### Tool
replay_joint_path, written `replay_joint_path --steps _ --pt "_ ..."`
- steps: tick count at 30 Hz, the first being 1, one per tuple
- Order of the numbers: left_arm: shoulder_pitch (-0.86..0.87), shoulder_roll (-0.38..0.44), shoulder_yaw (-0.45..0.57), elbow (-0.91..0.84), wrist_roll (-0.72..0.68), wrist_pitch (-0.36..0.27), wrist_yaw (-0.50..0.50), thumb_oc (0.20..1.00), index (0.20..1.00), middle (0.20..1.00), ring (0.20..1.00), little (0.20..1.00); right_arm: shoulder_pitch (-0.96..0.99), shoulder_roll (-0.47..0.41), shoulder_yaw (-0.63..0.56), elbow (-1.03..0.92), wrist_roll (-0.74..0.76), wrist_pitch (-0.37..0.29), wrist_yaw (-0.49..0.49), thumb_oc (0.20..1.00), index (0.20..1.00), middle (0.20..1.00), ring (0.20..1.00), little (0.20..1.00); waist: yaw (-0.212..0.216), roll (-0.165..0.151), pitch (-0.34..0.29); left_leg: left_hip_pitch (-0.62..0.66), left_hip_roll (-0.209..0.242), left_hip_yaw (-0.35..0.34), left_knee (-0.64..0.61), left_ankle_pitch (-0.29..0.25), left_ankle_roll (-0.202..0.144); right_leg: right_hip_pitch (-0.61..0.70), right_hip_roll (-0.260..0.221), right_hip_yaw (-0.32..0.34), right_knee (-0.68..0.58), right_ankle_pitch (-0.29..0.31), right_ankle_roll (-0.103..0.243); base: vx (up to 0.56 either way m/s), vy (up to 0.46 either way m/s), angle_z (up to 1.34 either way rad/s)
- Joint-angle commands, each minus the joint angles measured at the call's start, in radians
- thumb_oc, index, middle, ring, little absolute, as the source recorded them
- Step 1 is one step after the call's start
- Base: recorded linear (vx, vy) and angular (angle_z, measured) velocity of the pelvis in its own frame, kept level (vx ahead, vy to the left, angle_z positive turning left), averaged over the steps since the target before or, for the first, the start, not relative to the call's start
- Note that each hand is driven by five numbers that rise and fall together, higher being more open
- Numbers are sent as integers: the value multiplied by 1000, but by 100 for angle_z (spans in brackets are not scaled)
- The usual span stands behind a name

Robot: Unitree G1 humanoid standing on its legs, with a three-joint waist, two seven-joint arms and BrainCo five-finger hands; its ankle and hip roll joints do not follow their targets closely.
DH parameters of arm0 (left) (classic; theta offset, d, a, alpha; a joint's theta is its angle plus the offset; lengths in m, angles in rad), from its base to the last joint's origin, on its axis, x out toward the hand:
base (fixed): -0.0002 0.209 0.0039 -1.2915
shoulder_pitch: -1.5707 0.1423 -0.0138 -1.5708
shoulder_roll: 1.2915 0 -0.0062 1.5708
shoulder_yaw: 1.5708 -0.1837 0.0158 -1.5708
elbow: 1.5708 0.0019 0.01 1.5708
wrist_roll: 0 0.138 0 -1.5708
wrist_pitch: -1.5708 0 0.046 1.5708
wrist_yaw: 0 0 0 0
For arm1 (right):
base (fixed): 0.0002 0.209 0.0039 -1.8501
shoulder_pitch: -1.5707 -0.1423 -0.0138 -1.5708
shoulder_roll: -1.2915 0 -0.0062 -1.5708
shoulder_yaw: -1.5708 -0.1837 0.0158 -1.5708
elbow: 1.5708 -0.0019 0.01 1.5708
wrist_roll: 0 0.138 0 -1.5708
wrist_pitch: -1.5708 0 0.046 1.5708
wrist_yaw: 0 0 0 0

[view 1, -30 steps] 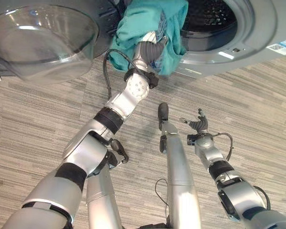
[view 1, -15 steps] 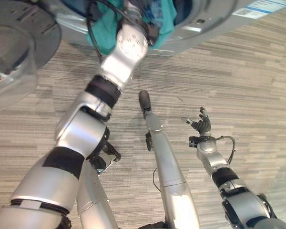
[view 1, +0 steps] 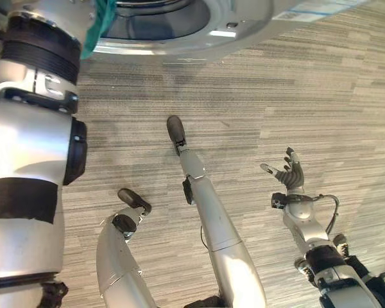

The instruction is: Grab the laundry basket,head to the washer,open it,put in the laundry and shut it.

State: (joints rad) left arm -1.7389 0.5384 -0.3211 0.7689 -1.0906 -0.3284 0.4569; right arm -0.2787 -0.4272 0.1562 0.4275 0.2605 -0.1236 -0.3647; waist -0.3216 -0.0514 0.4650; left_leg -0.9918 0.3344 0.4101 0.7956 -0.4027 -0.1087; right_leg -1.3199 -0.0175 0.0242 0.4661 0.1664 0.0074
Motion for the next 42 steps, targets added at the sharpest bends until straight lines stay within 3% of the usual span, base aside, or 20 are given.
replay_joint_path --steps 1,2,4,5,6,7,9,10,12,14,20,24,26,28,29,32,33,34,37,42 --pt "-33 -44 -67 -283 292 -151 18 200 200 200 200 200 113 -32 -18 36 -19 -3 21 1000 1000 1000 1000 1000 -1 7 -143 3 12 -92 4 30 48 68 -77 -77 -13 -139 162 19 -8 6" --pt "-10 -47 -92 -293 347 -132 15 200 200 200 200 200 119 -40 -20 36 -25 -5 29 1000 1000 1000 1000 1000 3 7 -145 3 15 -94 3 29 48 67 -77 -78 -10 -141 160 3 -26 -3" --pt "-5 -28 -263 -186 555 10 -64 200 200 200 200 200 104 -56 -22 52 -15 -19 49 1000 1000 1000 1000 1000 13 18 -148 -5 16 -105 6 34 45 69 -79 -80 -4 -143 153 -7 -9 -3" --pt "-12 -30 -268 -181 559 11 -64 200 200 200 200 200 100 -52 -22 55 -14 -20 49 1000 1000 1000 1000 1000 13 14 -145 -6 16 -107 7 34 45 69 -79 -81 -4 -144 152 -14 8 12" --pt "-24 -7 -343 -139 629 54 -100 799 799 799 799 799 94 -53 -27 62 -8 -24 56 1000 1000 1000 1000 1000 18 20 -145 -7 15 -109 4 38 45 69 -83 -83 -2 -146 150 -10 5 17" --pt "-34 13 -424 -86 729 119 -144 1000 1000 1000 1000 1000 82 -52 -28 75 -6 -24 62 1000 1000 1000 1000 1000 25 28 -142 -9 14 -114 2 42 46 70 -87 -87 2 -150 147 -18 19 17" --pt "-41 -43 -601 125 1091 264 -215 1000 1000 1000 1000 1000 35 -45 17 140 -4 -11 86 1000 1000 1000 1000 1000 35 37 -136 -2 7 -122 -17 47 47 80 -97 -96 12 -162 141 -20 38 20" --pt "-41 -47 -602 128 1095 264 -214 1000 1000 1000 1000 1000 34 -43 17 142 -4 -11 86 1000 1000 1000 1000 1000 35 35 -136 -1 7 -122 -18 47 47 80 -98 -96 13 -163 141 -15 32 21" --pt "-24 -119 -654 249 1278 323 -226 1000 1000 1000 1000 1000 16 -43 55 174 0 -3 97 1000 1000 1000 1000 1000 32 28 -134 4 5 -128 -27 48 46 85 -98 -98 14 -165 137 -16 18 17" --pt "4 -174 -729 317 1479 337 -262 1000 1000 1000 1000 1000 -3 -49 101 208 -3 -6 102 1000 1000 1000 1000 1000 28 18 -128 13 -1 -133 -46 49 43 91 -97 -96 12 -164 135 -18 17 21" --pt "91 -161 -778 126 1647 319 -303 1000 1000 1000 1000 1000 23 -65 108 241 4 2 102 1000 1000 1000 1000 1000 44 26 -125 51 -31 -137 -116 71 40 128 -114 -96 -21 -163 138 -6 12 4" --pt "117 -90 -716 -87 1620 313 -300 1000 1000 1000 1000 1000 43 -73 84 252 -2 2 101 1000 1000 1000 1000 1000 68 51 -119 85 -61 -141 -179 99 39 165 -135 -99 -51 -158 144 -20 23 10" --pt "218 15 -594 -318 1539 287 -282 1000 1000 1000 1000 1000 66 -51 50 269 -1 3 104 1000 1000 1000 1000 1000 97 76 -114 119 -92 -148 -229 126 35 204 -153 -106 -76 -158 147 -29 33 17" --pt "369 123 -479 -503 1396 216 -274 1000 1000 1000 1000 1000 98 -23 22 278 -9 10 115 1000 1000 1000 1000 1000 126 90 -113 144 -109 -152 -257 145 31 235 -166 -113 -92 -155 149 -31 42 25" --pt "497 126 -408 -583 1330 188 -273 1000 1000 1000 1000 1000 109 5 23 290 -15 12 124 1000 1000 1000 1000 1000 136 93 -113 163 -117 -153 -275 152 31 254 -171 -117 -99 -153 150 -40 53 18" --pt "797 -35 -246 -611 1162 213 -316 1000 1000 1000 1000 1000 102 41 58 343 -20 32 157 1000 1000 1000 1000 1000 148 98 -124 246 -142 -159 -337 172 30 327 -188 -125 -114 -155 150 -40 46 36" --pt "856 -37 -223 -608 1140 221 -322 1000 1000 1000 1000 1000 97 49 56 353 -15 41 167 1000 1000 1000 1000 1000 159 99 -127 266 -148 -164 -347 174 29 346 -193 -128 -113 -158 149 -22 48 50" --pt "1090 9 -157 -658 1086 219 -370 1000 1000 1000 1000 1000 107 56 51 372 -6 61 205 1000 1000 1000 1000 1000 184 105 -123 350 -166 -184 -371 178 27 426 -205 -139 -93 -179 143 22 59 24" --pt "1477 90 -75 -691 1187 247 -476 1000 1000 1000 1000 1000 193 39 -12 445 0 85 272 1000 1000 1000 1000 1000 213 107 -120 562 -194 -226 -425 191 33 661 -232 -198 -72 -208 127 35 36 37" --pt "1661 37 3 -591 1172 262 -492 1000 1000 1000 1000 1000 269 10 -153 479 53 85 270 1000 1000 1000 1000 1000 217 110 -157 732 -202 -251 -516 214 35 850 -230 -245 -116 -216 134 133 56 52"
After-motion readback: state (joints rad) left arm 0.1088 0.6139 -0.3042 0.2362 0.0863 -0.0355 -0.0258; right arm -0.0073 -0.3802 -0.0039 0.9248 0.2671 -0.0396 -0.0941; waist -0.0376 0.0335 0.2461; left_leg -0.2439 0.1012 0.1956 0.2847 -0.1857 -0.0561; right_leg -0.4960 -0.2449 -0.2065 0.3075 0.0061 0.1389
